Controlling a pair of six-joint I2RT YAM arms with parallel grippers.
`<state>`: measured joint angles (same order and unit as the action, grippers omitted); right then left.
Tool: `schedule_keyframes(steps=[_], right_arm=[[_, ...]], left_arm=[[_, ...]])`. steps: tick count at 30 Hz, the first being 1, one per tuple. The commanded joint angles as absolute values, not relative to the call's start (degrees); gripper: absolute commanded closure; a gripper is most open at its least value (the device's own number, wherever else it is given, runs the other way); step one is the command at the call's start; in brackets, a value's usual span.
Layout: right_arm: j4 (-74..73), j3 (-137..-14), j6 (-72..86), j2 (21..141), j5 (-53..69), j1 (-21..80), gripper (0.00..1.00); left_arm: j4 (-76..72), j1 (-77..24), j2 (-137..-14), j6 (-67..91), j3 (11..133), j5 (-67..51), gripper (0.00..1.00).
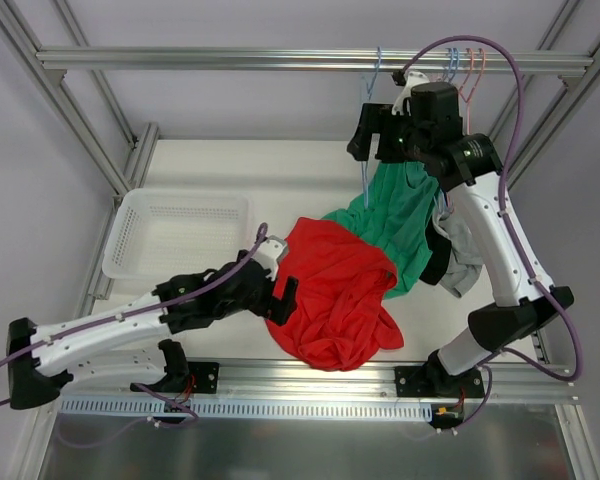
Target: Remove the tank top from the hanger
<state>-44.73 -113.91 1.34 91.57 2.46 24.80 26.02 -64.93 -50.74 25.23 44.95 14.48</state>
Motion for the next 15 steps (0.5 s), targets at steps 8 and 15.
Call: schedule_keyframes(steps=[8,15], right_arm=[[-44.03,-97.93,-2.36,66.56,4.93,24.61,0.01],[-46.84,-85.79,-4.74,48.79,2.46,24.52,0.0]], left_arm=[[21.37,-65.57,-81.8,28.56,60.02,8.1,0.01],[18.63,-69.07,-98.42,31.9,66.0,0.09,0.01]])
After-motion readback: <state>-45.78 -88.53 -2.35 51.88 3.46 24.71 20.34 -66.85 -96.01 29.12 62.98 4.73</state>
